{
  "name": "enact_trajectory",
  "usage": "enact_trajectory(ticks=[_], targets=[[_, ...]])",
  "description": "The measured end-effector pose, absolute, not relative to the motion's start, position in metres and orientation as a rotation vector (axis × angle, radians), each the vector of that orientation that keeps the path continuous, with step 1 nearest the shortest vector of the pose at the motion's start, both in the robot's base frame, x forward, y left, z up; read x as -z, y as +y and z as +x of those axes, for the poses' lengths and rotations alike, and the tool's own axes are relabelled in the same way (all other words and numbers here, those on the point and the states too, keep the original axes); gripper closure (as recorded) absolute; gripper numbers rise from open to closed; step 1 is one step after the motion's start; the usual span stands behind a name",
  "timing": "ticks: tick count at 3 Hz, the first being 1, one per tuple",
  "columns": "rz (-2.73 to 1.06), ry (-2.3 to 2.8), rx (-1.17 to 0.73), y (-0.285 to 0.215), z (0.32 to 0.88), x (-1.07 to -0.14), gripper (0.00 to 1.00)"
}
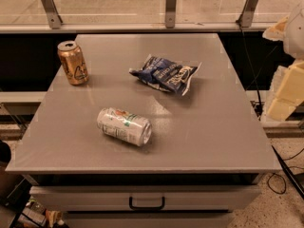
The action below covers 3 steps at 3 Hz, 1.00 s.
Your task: Place 7up can upright
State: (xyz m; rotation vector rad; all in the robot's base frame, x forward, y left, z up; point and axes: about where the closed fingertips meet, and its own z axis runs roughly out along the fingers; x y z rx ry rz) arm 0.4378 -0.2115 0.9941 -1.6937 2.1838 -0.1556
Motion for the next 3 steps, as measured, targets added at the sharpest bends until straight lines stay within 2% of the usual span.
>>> enact_trajectory(ticks=[2,3], targets=[[-1.646,2.167,0.107,-0.2055,0.4386,-0.9965,0.0],[-1.54,2.16,-0.001,-0.2027,0.436,-0.9893,0.0]])
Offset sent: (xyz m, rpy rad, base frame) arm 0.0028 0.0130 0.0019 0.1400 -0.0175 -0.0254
